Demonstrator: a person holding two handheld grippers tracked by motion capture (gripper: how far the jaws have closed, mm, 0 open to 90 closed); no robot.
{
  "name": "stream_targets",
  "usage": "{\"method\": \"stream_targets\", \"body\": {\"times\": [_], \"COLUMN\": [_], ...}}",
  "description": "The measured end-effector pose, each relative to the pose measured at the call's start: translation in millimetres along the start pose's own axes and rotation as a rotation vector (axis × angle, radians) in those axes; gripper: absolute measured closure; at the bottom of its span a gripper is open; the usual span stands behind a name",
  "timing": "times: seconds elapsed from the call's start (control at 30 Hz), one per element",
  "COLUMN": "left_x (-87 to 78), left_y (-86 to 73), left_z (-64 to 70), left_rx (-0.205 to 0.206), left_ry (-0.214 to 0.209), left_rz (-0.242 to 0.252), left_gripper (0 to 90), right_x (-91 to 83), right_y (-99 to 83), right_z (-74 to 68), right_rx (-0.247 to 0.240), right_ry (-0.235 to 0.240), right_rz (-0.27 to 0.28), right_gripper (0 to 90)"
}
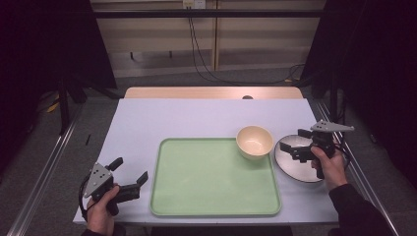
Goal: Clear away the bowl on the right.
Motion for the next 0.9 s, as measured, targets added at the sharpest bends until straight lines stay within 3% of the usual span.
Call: {"method": "stream_targets", "body": {"times": [0.7, 0.9], "left_x": [-1.3, -2.2], "left_y": [-0.1, 0.2], "left_z": [-0.3, 0.3], "left_rx": [0.000, -0.001], "left_ry": [0.000, 0.008], "left_rz": [0.002, 0.004], "left_gripper": [0.4, 0.4], "right_x": [-43.3, -50.5], "right_y": [-24.7, -33.5], "right_z": [-17.2, -21.1], "right_rx": [0.016, 0.012], "right_ry": [-0.013, -0.004], "right_rz": [0.050, 0.034], "right_gripper": [4.1, 4.0]}}
Point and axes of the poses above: each handheld gripper's, and its own axes: x roughly forward along the jaws, y roughly out of its top, z roughly to its right, the point moved 2 cm from there along x, roughly forward along the jaws, and after that the axes turned 12 degrees about z, right-handed, at the moved point
